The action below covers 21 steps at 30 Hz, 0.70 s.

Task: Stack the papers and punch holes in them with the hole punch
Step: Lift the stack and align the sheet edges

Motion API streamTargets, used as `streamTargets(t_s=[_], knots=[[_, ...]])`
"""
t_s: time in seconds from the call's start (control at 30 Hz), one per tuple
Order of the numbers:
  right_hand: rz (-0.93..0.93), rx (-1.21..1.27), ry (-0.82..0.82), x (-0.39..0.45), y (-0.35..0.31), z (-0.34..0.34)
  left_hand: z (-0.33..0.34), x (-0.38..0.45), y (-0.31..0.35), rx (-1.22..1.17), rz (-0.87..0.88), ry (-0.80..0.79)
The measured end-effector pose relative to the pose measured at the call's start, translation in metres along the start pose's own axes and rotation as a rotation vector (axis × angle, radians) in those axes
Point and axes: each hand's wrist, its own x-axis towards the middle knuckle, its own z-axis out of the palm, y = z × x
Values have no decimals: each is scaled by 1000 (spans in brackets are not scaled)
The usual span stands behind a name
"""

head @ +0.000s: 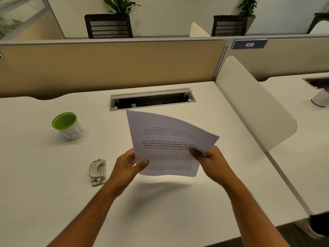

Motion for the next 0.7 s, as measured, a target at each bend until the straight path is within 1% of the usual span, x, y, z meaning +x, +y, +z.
streamTargets(t_s=[0.1,0.17,0.37,0.43,0.5,0.7], knots=[[-22,36,35,-2,-2,-1,7,5,18,-42,103,38],[-23,67,56,-4,-1,-4,9,6,21,-35,134,40],[87,47,-5,-13,22,1,12,-3,-5,-8,-5,22],[125,38,-32,-17,27,2,15,-4,-6,-11,-27,25],[134,37,-48,-18,26,1,16,-3,-1,-4,-19,30],[83,69,-9,-13,18,-9,13,-2,12,23,80,10]])
